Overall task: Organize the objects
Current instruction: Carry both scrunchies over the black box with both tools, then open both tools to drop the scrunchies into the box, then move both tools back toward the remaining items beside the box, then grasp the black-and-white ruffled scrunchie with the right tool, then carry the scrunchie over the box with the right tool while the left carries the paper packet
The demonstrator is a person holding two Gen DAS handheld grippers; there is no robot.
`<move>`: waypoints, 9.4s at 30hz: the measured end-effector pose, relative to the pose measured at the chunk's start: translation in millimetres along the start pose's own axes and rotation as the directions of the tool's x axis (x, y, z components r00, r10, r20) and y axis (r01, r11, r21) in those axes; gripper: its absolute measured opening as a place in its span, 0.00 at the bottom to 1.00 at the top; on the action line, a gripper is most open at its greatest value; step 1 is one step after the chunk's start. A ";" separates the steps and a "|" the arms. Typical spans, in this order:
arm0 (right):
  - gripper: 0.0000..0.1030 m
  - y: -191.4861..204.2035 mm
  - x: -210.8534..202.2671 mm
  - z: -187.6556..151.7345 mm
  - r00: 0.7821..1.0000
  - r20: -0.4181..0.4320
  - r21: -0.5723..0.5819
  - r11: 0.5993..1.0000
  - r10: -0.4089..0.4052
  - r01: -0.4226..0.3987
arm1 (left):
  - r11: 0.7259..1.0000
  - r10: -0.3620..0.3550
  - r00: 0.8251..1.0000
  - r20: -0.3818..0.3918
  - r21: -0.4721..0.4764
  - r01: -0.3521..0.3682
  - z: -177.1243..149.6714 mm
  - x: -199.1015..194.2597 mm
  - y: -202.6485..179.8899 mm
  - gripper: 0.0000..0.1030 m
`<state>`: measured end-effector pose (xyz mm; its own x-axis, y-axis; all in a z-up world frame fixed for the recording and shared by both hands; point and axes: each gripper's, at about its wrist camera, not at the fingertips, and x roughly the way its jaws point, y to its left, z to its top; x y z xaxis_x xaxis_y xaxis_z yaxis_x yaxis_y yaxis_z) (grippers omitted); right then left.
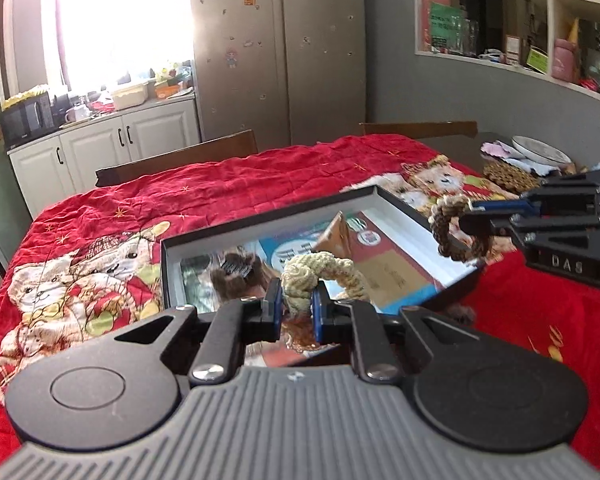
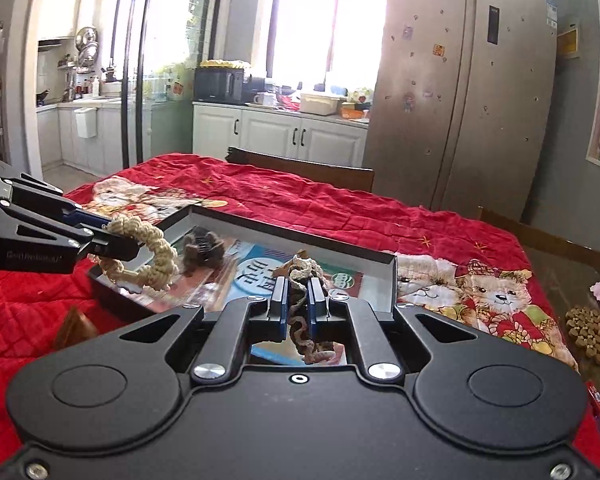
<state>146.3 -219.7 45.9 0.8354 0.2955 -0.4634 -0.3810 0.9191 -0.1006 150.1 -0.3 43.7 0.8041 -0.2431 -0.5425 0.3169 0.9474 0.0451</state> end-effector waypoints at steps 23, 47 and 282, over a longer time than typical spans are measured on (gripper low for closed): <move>0.09 -50.2 129.2 25.0 0.987 -0.118 0.139 0.982 -0.109 0.125 | 0.991 0.110 0.991 -0.081 -0.066 -0.116 47.1 116.6 4.8 0.18; 0.10 -35.6 197.3 23.1 0.977 -0.212 0.180 0.981 -0.030 0.070 | 0.987 0.134 0.975 -0.176 -0.070 -0.148 39.7 170.2 5.0 0.20; 0.09 53.7 -71.1 -46.0 0.964 0.040 -0.145 0.956 0.264 -0.256 | 0.999 0.026 1.000 0.010 -0.040 -0.026 -62.4 -52.2 3.0 0.48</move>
<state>48.2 -203.4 32.9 0.7204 0.5381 -0.4376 -0.6353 0.7650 -0.1053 77.7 28.2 19.8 0.8169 -0.2204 -0.5330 0.2758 0.9609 0.0254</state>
